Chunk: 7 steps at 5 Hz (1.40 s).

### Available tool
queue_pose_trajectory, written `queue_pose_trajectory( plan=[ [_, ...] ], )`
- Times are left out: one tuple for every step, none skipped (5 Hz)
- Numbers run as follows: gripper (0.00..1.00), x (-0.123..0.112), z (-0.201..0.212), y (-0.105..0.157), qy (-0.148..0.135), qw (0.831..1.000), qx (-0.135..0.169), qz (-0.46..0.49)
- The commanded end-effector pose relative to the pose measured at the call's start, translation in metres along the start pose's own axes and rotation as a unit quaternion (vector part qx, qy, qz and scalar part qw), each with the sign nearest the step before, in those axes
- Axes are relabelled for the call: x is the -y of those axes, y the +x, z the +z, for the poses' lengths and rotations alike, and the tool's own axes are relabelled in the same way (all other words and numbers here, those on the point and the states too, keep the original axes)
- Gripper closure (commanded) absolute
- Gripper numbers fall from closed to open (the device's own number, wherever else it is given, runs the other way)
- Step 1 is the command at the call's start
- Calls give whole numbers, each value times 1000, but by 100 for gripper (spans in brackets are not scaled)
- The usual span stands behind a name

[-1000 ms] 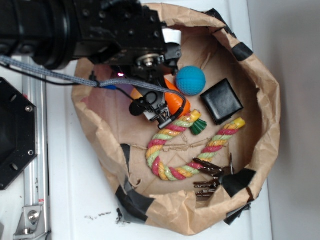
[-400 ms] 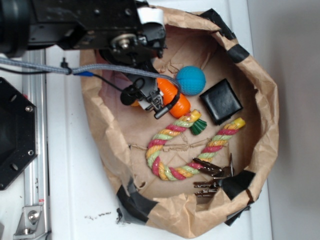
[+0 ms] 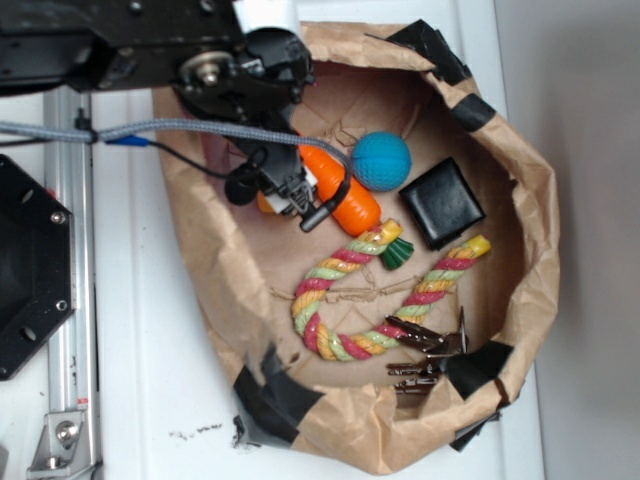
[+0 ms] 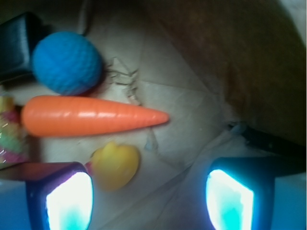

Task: Grab the yellow duck.

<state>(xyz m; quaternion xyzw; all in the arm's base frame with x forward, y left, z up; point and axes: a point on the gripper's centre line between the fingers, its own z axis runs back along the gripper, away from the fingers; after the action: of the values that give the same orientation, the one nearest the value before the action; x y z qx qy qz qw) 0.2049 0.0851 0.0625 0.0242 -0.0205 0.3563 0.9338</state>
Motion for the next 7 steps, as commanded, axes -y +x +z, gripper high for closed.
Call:
queue_pose_trajectory(
  plan=[
    [0, 1, -20, 12, 32, 999, 3, 14],
    [0, 14, -36, 6, 42, 999, -10, -13],
    [0, 30, -42, -7, 26, 998, -33, -55],
    [0, 34, -41, -12, 28, 997, -37, -63],
    [0, 35, -37, -14, 25, 997, -30, -65],
    [0, 34, -35, -15, 24, 997, -30, -66],
    [0, 34, -31, -20, 3, 997, -41, -72]
  ],
)
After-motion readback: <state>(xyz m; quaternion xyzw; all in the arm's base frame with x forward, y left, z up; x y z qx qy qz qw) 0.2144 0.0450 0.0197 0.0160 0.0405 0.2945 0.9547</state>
